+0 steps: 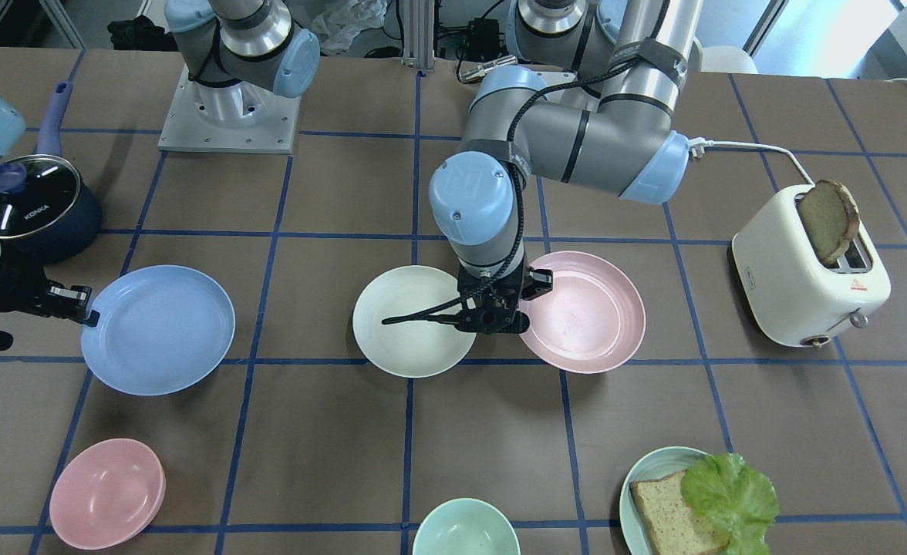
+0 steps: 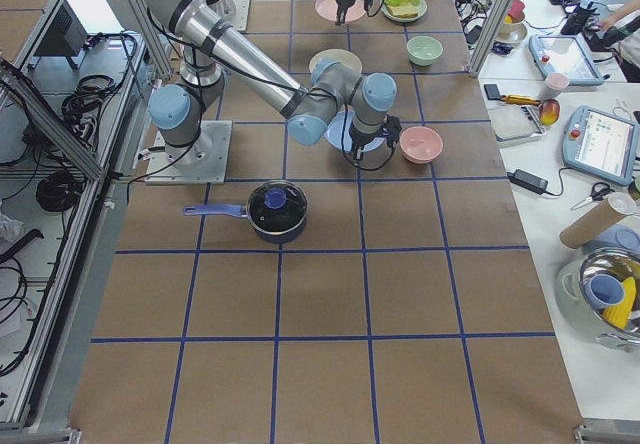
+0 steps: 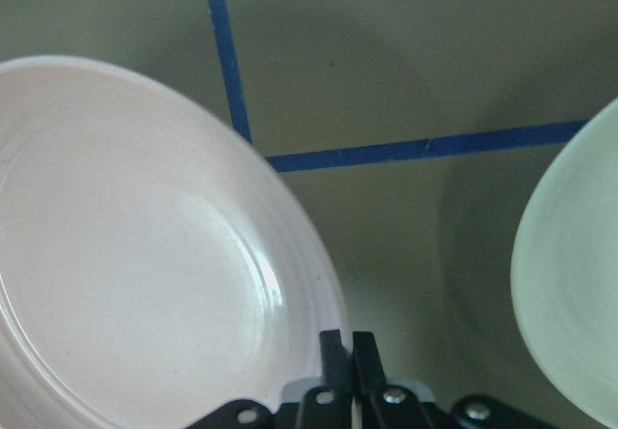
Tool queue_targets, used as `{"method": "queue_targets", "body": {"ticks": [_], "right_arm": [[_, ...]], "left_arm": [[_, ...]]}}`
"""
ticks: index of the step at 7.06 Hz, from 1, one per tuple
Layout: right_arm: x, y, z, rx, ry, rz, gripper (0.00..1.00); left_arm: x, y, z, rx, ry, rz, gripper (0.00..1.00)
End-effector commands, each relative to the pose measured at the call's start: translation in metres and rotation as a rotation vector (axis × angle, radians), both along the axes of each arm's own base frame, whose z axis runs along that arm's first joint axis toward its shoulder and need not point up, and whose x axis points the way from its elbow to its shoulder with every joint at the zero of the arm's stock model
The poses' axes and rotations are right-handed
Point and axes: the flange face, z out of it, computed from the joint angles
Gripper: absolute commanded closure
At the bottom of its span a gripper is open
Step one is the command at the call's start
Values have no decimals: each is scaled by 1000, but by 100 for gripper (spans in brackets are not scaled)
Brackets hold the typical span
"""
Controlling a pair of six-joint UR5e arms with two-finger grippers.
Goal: Stack three plates with pink and blue
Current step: 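Lift the pink plate with the left gripper and carry it onto the cream plate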
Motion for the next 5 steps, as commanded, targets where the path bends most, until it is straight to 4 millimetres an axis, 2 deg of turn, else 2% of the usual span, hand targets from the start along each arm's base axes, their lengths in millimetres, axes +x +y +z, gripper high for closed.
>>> {"method": "queue_targets", "body": {"ticks": [1,3,5], "right_arm": [[0,1,1,2,2,-10,100],[0,1,2,7,19,-9,100],[1,1,2,5,18,-8,100]], "left_arm": [[-54,14,0,-52,-7,69,100],[-106,21,-3,-94,4,133,100],[-147,17,-17,-79,15,188,100]]}}
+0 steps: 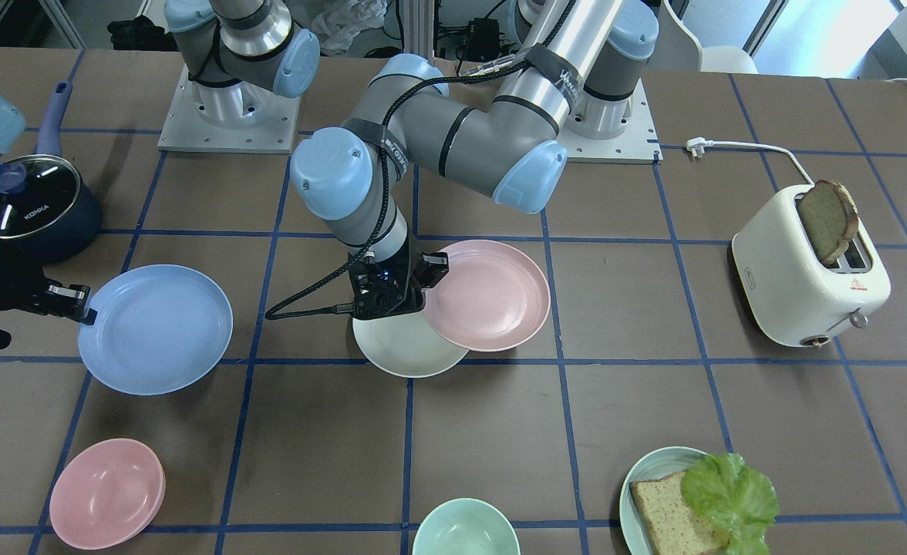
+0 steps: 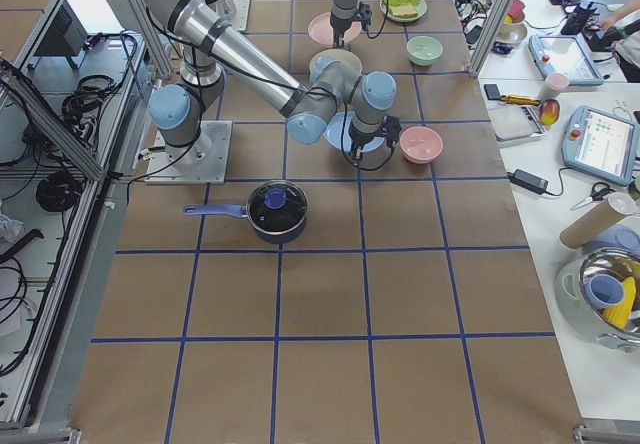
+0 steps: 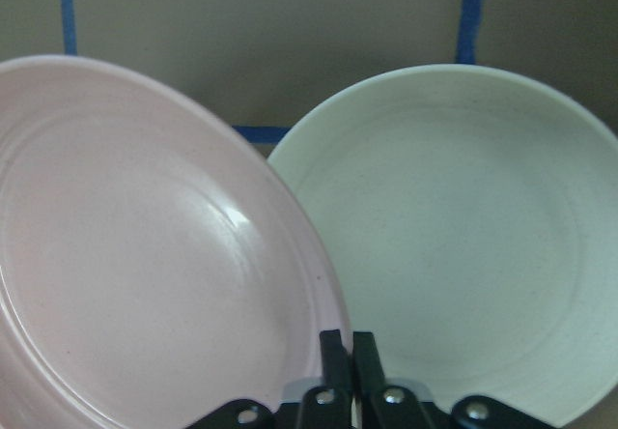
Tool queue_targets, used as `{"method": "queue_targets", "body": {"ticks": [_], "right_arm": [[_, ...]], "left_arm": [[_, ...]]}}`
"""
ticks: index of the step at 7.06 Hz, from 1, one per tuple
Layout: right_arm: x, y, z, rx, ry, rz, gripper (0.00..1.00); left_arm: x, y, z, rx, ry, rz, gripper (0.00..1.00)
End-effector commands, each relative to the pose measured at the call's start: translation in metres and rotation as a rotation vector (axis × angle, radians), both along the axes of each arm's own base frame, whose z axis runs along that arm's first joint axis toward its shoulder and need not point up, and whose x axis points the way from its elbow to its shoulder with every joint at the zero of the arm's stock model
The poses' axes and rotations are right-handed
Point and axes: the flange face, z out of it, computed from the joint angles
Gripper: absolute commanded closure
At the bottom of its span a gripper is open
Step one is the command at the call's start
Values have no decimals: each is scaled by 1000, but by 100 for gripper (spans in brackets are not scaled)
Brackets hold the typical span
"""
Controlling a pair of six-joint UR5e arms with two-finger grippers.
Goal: Stack three plates with pink and blue
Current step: 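Lift the pink plate with the left gripper and carry it onto the cream plate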
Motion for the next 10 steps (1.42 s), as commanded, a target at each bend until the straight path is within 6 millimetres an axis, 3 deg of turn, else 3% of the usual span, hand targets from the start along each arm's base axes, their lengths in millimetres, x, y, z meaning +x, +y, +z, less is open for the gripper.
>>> {"method": "queue_targets", "body": {"ticks": [1,5,7,10], "right_arm": [[1,0,0,1,1,1,100],[6,-1,1,-8,1,8,100],[5,-1,-1,-4,3,9,100],[6,-1,-3,4,-3,7,100]], "left_arm": [[-43,-2,-12,14,-9,41,100],[-83,-19,-35,22,-33,70,100],[-86,-23,-48,40,-47,68,100],[-79,-29,-47,57,-51,60,100]]}}
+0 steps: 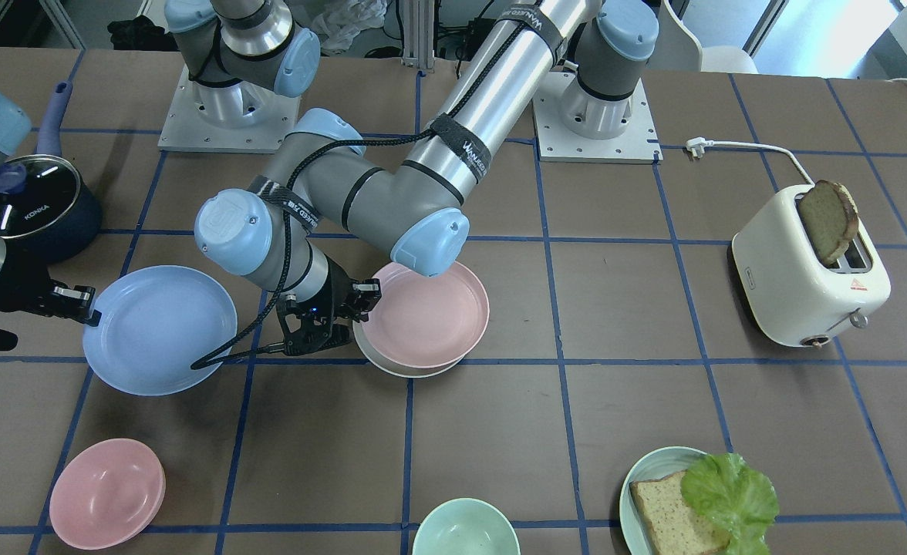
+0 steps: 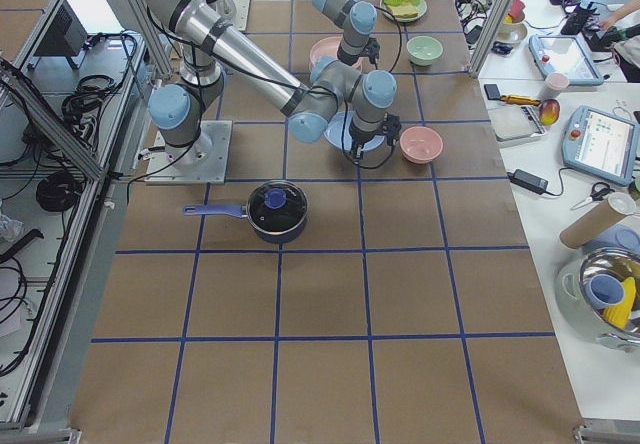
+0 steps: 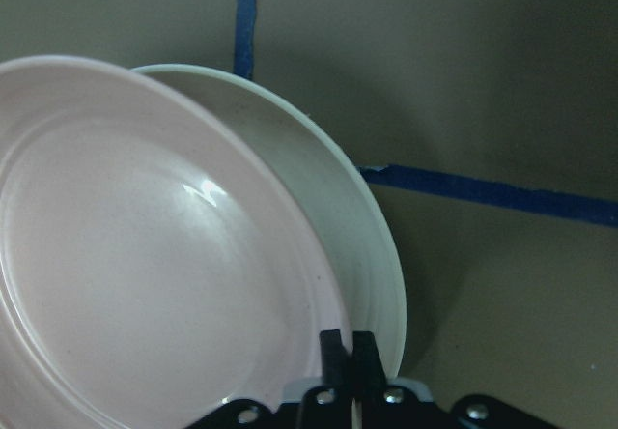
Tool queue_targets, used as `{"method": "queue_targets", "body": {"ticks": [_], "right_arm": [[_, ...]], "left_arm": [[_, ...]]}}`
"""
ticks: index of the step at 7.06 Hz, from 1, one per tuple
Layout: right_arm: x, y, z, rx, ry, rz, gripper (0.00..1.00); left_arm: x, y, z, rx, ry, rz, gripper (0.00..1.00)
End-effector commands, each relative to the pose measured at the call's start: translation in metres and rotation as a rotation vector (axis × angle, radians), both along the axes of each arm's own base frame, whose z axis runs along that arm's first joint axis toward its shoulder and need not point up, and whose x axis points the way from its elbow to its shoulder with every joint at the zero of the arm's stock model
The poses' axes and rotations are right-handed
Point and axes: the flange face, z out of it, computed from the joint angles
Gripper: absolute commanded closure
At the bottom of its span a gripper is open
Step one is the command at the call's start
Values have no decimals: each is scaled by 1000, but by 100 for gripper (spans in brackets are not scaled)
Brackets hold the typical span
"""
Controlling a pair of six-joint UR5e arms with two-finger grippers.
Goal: Stack three plates with pink and blue
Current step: 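Lift the pink plate with the left gripper and carry it onto the cream plate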
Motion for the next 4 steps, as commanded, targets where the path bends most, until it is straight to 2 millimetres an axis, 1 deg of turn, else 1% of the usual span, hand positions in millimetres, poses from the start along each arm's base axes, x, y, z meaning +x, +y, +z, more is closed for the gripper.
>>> {"method": "queue_targets", "body": {"ticks": [1,3,4], "right_arm": [[1,1,-1,4,-4,-1,100],[1,1,-2,4,-7,-2,100],[1,1,-2,4,-7,-2,100]], "left_arm": [[-1,-5,2,0,10,0,100],[-7,-10,-3,8,25,5,100],[-5,-9,-6,23,15,7,100]]}}
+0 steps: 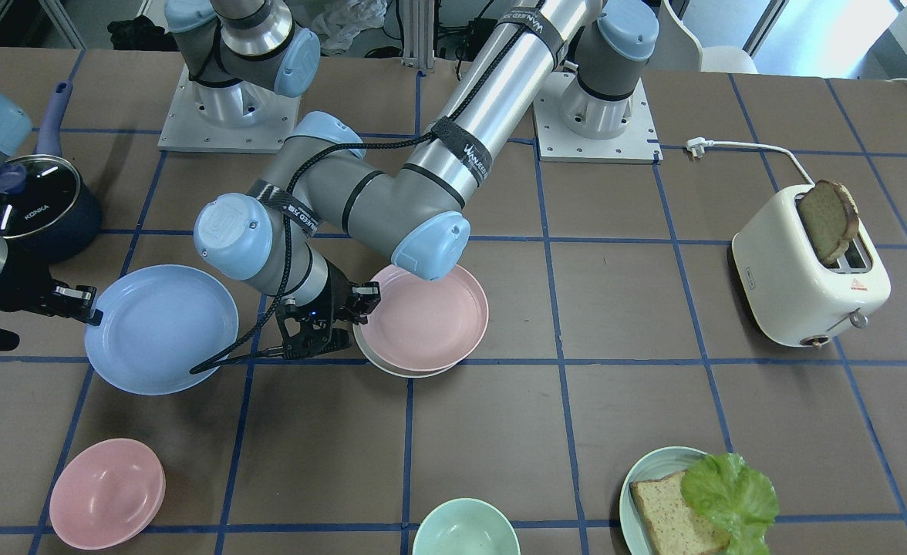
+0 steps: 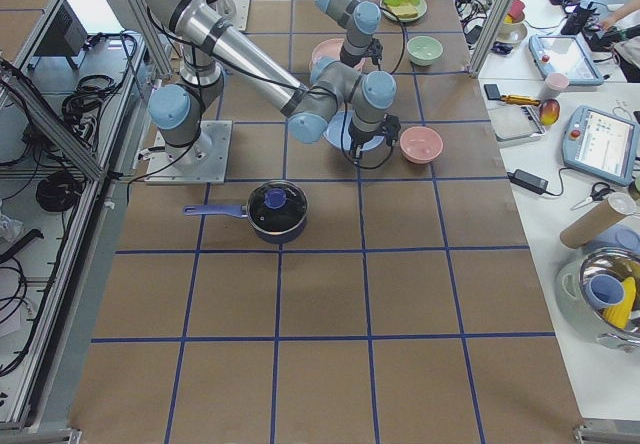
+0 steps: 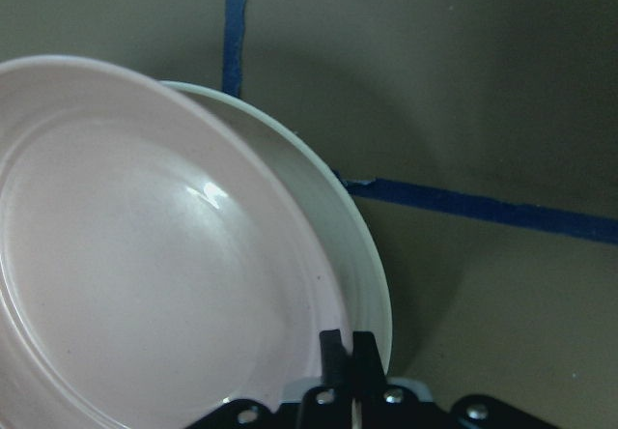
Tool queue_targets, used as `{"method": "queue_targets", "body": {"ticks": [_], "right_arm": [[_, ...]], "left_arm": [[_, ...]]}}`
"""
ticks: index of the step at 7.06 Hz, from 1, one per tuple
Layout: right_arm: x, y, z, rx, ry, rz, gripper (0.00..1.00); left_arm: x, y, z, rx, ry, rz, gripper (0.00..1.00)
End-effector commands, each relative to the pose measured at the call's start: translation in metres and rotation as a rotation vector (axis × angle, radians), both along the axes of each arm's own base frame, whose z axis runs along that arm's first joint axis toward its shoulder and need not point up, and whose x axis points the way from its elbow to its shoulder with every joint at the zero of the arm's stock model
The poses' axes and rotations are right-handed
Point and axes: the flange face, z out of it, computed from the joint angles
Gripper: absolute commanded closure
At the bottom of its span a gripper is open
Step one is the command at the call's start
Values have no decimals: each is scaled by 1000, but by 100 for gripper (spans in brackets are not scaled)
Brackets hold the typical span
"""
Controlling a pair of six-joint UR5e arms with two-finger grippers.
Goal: Stack three plates with pink and blue
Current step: 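Lower the pink plate onto the cream plate and open the left gripper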
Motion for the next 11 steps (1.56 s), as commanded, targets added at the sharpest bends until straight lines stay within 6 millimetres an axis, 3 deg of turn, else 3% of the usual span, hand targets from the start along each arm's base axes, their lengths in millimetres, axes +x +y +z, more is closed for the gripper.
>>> {"method": "queue_targets", "body": {"ticks": [1,6,7,9,11], "right_arm": [[0,0,0,0,0,0,100],[0,0,0,2,2,0,100],[0,0,-1,2,0,2,100],[0,0,-1,2,-3,1,100],[0,0,-1,1,-2,0,100]], "left_arm": [[1,1,-5,21,-9,2,100],[-1,4,-14,50,6,12,100],[3,4,-17,62,-5,13,76],[13,1,-11,104,-19,0,18],[16,-1,16,82,-3,4,5]]}}
